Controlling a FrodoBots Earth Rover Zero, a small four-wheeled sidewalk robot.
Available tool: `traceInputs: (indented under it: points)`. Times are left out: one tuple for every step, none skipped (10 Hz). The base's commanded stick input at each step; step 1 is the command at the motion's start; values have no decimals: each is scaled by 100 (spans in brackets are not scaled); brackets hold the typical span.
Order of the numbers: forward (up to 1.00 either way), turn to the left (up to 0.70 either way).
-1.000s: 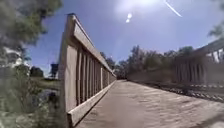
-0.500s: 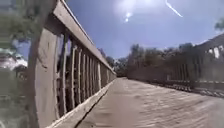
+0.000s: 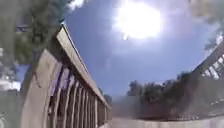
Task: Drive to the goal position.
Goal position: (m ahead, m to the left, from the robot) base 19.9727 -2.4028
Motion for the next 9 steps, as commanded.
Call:
traceInputs:
  points:
    - [85,0]
    - [85,0]
    - [85,0]
    - [85,0]
    - [85,0]
    - [85,0]
    - [85,0]
    - [85,0]
    - [85,0]
